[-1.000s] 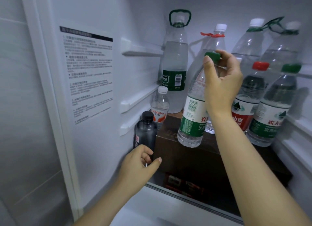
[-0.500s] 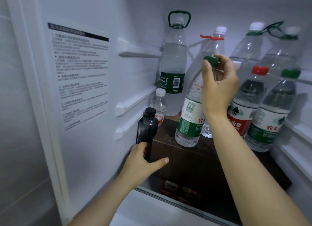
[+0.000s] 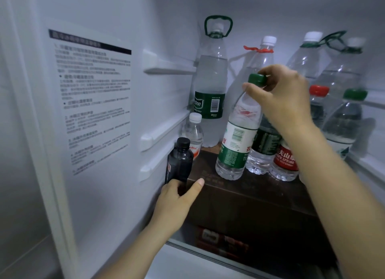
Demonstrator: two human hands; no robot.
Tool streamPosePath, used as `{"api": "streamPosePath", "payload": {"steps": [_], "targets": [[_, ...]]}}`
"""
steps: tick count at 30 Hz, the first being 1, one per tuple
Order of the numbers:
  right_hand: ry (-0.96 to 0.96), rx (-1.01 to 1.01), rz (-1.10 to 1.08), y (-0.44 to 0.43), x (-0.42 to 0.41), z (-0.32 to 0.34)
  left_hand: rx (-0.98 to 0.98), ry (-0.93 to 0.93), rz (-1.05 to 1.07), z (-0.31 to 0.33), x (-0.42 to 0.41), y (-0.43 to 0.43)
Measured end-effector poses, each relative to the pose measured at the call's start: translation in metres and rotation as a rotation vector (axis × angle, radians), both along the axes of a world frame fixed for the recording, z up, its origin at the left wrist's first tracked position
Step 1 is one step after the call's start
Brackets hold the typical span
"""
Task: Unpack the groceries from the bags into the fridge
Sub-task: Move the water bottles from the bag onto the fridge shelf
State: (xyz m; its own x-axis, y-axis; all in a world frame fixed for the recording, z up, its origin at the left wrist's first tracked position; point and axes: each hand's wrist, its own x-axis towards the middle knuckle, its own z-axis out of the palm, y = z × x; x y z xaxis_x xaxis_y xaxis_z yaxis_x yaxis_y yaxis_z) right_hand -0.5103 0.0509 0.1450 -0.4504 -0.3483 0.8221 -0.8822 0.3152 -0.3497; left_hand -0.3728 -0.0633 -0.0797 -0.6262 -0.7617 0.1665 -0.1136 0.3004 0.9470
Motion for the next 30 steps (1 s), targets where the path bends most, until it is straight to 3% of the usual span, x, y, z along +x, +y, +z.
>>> {"api": "streamPosePath", "payload": {"steps": [5,15,23,30], "targets": [[0.021,0.002,-0.004,-0.006,-0.008,0.005,0.047,-0.023,-0.008,0.002,0.0,-0.001],[0.108,0.068,-0.255,-0.03,-0.023,0.003,0.099,0.0,0.01,0.011,0.005,0.006],[0.151,0.131,-0.256,-0.023,-0.021,0.003,0.103,-0.027,0.009,0.02,0.009,0.01],[0.148,0.093,-0.216,0.004,0.01,-0.007,0.04,0.062,0.052,0.03,0.015,0.014]]}}
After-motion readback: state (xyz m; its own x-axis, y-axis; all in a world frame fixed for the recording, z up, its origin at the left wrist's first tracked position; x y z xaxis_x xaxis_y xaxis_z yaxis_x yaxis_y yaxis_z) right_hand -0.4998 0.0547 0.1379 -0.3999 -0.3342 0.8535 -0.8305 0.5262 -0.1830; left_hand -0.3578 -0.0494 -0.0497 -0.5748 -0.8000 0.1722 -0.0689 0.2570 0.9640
